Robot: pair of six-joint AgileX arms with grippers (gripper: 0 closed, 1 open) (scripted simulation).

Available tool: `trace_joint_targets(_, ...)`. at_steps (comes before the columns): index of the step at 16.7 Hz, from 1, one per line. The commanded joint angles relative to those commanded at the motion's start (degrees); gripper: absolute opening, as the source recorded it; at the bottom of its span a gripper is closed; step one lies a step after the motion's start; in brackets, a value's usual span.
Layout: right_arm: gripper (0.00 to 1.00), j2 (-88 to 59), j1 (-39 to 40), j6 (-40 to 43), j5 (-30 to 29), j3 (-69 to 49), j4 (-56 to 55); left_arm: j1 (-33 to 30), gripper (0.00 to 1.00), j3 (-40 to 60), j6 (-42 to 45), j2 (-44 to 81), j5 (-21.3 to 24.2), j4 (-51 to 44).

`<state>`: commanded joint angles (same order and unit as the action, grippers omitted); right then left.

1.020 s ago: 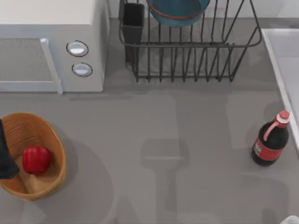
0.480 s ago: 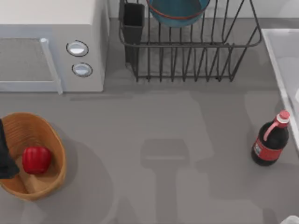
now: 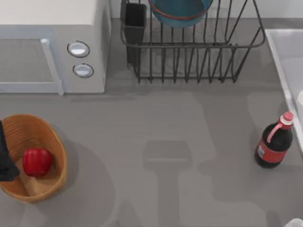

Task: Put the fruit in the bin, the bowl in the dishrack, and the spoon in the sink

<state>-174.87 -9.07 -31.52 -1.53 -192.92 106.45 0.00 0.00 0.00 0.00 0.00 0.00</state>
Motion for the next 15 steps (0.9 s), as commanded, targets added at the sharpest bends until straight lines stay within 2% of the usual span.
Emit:
trace_joint_targets(9, 0.98, 0.0, 0.0, 0.0, 0.0, 0.0, 0.0, 0.0, 1.00, 0.0, 0.0, 0.0, 0.0, 0.0)
trace_joint_targets(15, 1.00, 0.0, 0.0, 0.0, 0.0, 0.0, 0.0, 0.0, 1.00, 0.0, 0.0, 0.0, 0.0, 0.0)
